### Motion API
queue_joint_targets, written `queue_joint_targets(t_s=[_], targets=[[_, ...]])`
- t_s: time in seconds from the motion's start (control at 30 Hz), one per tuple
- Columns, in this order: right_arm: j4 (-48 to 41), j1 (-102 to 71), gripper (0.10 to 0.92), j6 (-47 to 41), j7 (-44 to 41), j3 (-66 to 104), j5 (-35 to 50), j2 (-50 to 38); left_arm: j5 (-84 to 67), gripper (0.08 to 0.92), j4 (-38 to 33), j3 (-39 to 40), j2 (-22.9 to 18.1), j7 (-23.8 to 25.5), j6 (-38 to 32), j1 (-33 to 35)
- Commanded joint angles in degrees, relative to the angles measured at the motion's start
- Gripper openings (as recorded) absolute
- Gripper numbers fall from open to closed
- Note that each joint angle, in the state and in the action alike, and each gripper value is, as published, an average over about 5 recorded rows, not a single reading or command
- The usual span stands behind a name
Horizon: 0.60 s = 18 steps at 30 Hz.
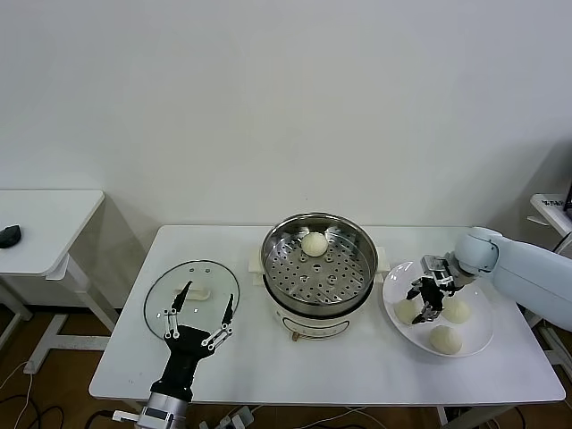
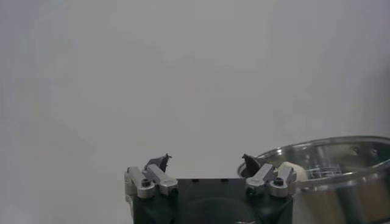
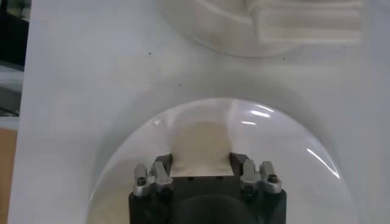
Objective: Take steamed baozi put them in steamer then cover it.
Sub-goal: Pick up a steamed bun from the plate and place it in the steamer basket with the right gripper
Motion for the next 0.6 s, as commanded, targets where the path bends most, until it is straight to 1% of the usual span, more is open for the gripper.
queue_joint_targets(t_s=[0.03, 0.17, 0.3, 0.47, 0.6], targets=[[1.5, 8.4, 0.653, 0.3, -7.4, 0.2, -1.3, -1.6, -0.2, 0.823, -0.2, 0.2, 0.1, 0.0, 0.1, 0.0], [2.5, 21.3, 0.653, 0.5, -14.2, -6.7, 1.2, -0.9, -0.2, 0.823, -0.6, 0.5, 0.3, 0.0, 0.1, -0.1], [4.1, 32.4, 0.653, 0.4, -17.7, -13.6, 4.9, 1.7, -0.2, 0.823, -0.7, 0.6, 0.6, 0.0, 0.0, -0.1], [6.5, 40.2, 0.653, -0.6, -19.0, -18.4, 9.3, 7.7, -0.2, 0.823, -0.5, 0.9, 0.9, 0.0, -0.1, -0.2], [7.8, 42.9, 0.653, -2.6, -17.4, -20.0, 14.6, 14.1, -0.3, 0.823, -0.6, 1.2, 1.0, -0.1, -0.2, -0.4]])
